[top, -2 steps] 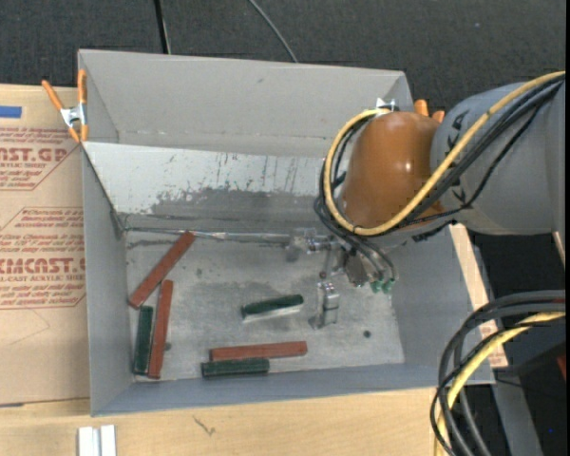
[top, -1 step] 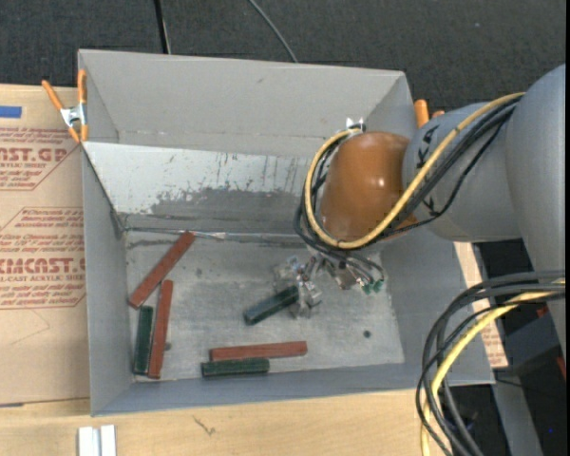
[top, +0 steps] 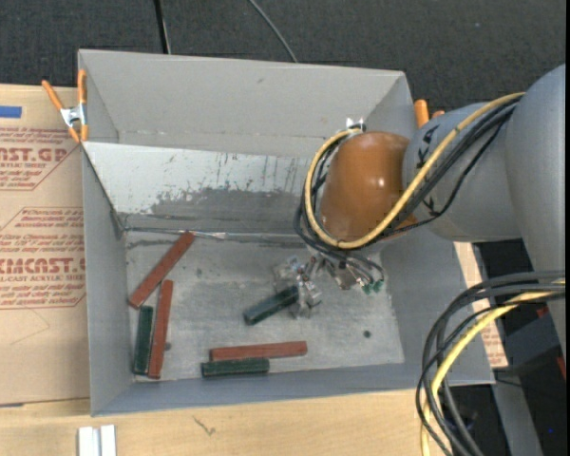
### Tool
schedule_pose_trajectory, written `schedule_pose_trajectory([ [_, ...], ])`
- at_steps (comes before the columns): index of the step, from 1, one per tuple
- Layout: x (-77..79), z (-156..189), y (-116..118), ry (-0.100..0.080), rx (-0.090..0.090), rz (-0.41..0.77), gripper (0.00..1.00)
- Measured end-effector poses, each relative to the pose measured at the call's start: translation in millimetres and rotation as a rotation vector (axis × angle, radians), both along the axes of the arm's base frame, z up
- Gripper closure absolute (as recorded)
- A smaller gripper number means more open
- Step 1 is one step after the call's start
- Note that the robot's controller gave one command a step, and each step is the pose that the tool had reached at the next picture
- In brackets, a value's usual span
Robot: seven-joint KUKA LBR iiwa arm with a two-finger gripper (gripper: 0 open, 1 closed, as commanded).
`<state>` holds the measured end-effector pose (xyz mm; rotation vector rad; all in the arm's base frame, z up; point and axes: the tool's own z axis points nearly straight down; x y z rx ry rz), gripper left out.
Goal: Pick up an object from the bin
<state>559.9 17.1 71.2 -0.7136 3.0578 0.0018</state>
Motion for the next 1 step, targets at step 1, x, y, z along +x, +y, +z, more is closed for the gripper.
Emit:
schedule_pose_trajectory([
  [1, -9.8, 189.2, 15.0, -0.010, 0.000, 0.037, 1.00],
])
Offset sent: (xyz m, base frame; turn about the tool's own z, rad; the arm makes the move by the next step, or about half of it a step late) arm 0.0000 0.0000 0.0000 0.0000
